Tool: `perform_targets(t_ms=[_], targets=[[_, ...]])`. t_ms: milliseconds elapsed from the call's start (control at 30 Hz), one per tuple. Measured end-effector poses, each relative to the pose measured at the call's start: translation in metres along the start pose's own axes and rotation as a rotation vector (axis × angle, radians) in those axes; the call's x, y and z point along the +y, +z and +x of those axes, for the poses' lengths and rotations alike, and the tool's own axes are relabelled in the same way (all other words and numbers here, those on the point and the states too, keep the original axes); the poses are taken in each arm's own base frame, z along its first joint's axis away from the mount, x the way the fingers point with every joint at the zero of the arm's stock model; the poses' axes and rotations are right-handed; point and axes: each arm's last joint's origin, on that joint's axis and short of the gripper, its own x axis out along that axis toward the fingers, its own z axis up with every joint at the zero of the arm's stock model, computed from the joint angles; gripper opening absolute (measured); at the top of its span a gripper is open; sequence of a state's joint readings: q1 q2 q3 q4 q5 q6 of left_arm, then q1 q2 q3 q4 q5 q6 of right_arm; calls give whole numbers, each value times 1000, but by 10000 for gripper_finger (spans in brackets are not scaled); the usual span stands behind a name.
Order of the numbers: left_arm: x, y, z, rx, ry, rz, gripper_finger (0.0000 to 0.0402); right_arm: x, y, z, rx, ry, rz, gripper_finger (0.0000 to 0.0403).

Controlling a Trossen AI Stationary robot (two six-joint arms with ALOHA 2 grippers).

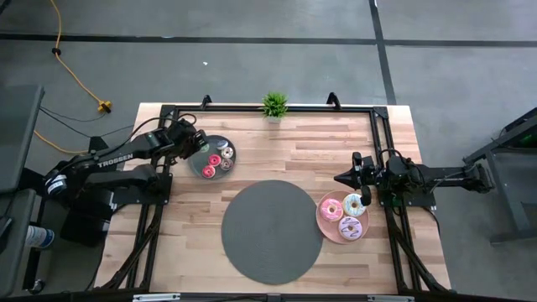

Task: Pick & Place donuts
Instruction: Put the small green donut on the gray plate

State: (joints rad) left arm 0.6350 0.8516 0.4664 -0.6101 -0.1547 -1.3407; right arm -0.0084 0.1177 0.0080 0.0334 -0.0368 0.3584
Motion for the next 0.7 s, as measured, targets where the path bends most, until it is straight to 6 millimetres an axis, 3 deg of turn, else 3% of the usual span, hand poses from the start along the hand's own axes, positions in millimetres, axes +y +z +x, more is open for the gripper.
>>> perform_targets(t_ms=[700], targets=[[2,-1,3,2,44,4,56,0,0,0,0,0,0,0]])
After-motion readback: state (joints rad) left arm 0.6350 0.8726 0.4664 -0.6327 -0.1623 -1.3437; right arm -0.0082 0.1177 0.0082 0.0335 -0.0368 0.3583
